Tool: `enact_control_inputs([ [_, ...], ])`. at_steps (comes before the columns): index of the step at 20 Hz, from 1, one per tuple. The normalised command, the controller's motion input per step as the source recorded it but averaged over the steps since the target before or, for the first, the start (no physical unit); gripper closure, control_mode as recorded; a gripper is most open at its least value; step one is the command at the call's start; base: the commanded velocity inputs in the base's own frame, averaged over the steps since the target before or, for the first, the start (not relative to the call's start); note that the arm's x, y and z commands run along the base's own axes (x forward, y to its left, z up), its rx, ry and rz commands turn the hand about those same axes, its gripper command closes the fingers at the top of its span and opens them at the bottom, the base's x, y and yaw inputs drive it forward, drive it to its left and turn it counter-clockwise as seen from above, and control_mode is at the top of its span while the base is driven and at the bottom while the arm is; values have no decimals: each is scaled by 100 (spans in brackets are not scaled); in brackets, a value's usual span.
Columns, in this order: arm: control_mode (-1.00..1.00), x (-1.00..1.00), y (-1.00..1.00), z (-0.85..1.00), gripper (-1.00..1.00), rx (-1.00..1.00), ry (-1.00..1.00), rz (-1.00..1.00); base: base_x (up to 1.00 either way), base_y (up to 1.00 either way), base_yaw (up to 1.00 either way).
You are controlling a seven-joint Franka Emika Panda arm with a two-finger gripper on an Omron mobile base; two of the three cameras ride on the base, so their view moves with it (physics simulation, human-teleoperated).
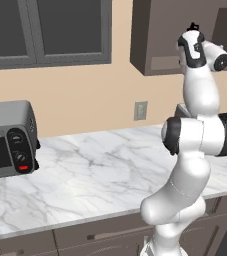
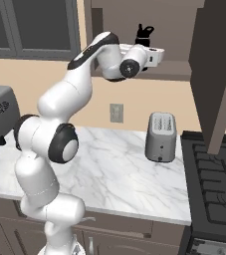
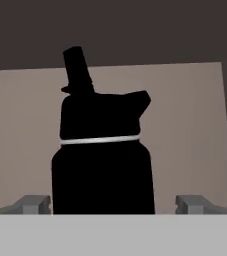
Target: Pick the water bottle from the counter and place it in the open cabinet.
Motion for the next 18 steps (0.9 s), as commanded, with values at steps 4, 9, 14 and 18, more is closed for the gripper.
enact_control_inputs([
  [4, -100, -52, 0, 5, -100, 0, 0, 0, 0, 0, 0],
  [9, -100, -55, 3, 18, -100, 0, 0, 0, 0, 0, 0],
  [14, -100, -73, 15, 28, -100, -1, 0, 1, 0, 0, 0],
  [18, -100, -88, 35, 26, -100, -6, 0, 0, 0, 0, 0],
])
